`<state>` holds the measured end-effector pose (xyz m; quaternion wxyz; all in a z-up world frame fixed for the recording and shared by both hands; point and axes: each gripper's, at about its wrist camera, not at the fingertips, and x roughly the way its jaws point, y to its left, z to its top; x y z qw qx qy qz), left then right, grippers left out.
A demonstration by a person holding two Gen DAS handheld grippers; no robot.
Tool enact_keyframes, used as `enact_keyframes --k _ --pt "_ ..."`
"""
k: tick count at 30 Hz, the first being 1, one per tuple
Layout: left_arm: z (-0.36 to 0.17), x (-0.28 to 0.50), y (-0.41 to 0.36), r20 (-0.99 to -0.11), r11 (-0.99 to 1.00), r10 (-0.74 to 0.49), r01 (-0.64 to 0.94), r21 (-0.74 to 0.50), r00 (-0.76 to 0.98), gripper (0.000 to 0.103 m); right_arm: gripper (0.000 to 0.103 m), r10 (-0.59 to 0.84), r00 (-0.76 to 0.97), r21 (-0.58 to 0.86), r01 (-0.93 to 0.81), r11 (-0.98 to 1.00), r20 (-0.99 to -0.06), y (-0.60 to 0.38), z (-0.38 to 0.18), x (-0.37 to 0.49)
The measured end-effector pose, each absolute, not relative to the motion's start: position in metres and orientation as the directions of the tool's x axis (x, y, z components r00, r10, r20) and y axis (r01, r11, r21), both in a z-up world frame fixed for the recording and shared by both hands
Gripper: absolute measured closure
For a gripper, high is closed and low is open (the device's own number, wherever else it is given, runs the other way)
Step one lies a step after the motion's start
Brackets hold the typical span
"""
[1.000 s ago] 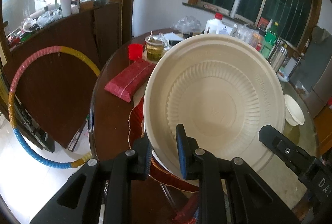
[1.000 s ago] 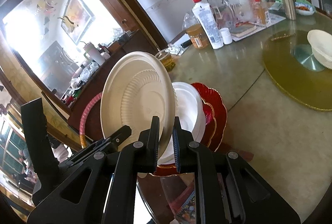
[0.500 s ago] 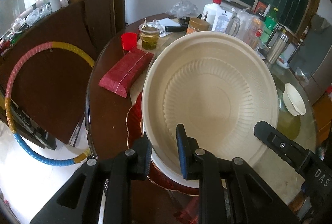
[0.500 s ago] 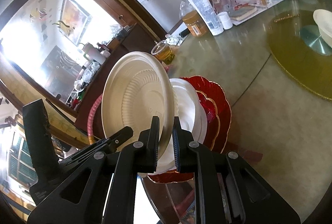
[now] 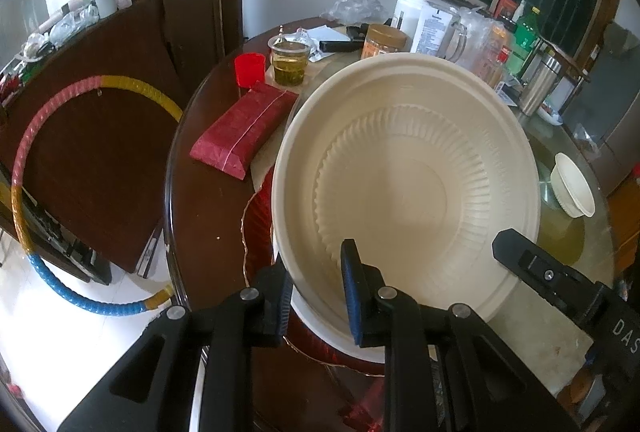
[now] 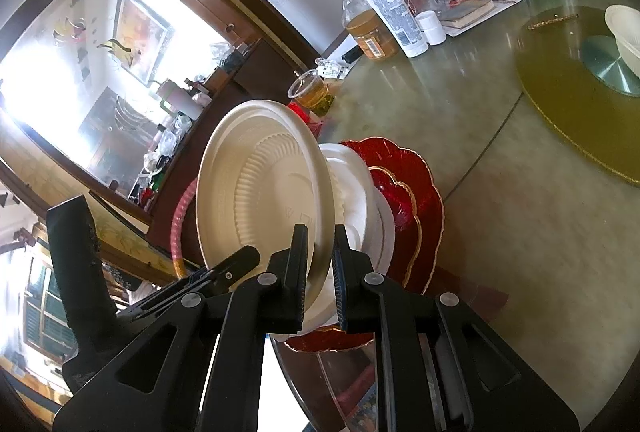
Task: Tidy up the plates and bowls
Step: 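Lower the beige bowl onto the white plates and open both tools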
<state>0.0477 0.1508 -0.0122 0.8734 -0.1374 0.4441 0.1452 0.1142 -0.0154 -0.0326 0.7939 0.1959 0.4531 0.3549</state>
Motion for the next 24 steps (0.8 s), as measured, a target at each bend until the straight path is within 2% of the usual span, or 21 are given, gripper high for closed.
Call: enact_keyframes --k 12,13,15,17,21,24 --pt "-0.012 0.046 0.149 -0.811 0.922 0.168 -0.380 -0.072 0.560 0.076 0.091 0.724 0.348 0.602 -0.405 0.689 -0.595 -0.012 -0.029 0.111" --pt "-0.012 0.046 0.148 -0.810 0.923 0.170 -0.379 -0.069 0.561 0.073 0.091 0.725 0.351 0.604 -0.401 0.689 -0.593 -0.013 -0.028 0.111" --pt "-0.010 0.045 0.148 -0.806 0.923 0.174 -0.378 -0.066 0.566 0.062 0.089 0.723 0.356 0.606 -0.396 0.690 -0.592 -0.014 -0.027 0.111" --pt "-0.007 0.043 0.147 -0.792 0.923 0.177 -0.377 -0.072 0.584 0.044 0.087 0.719 0.366 0.601 -0.396 0.695 -0.590 -0.015 -0.025 0.110" --pt "0.000 0.038 0.148 -0.761 0.918 0.213 -0.392 -0.058 0.613 0.039 0.062 0.726 0.380 0.611 -0.391 0.688 -0.573 -0.019 -0.021 0.108" --pt "0.009 0.032 0.149 -0.728 0.912 0.251 -0.409 -0.044 0.638 0.037 0.060 0.728 0.390 0.619 -0.385 0.685 -0.563 -0.023 -0.019 0.107"
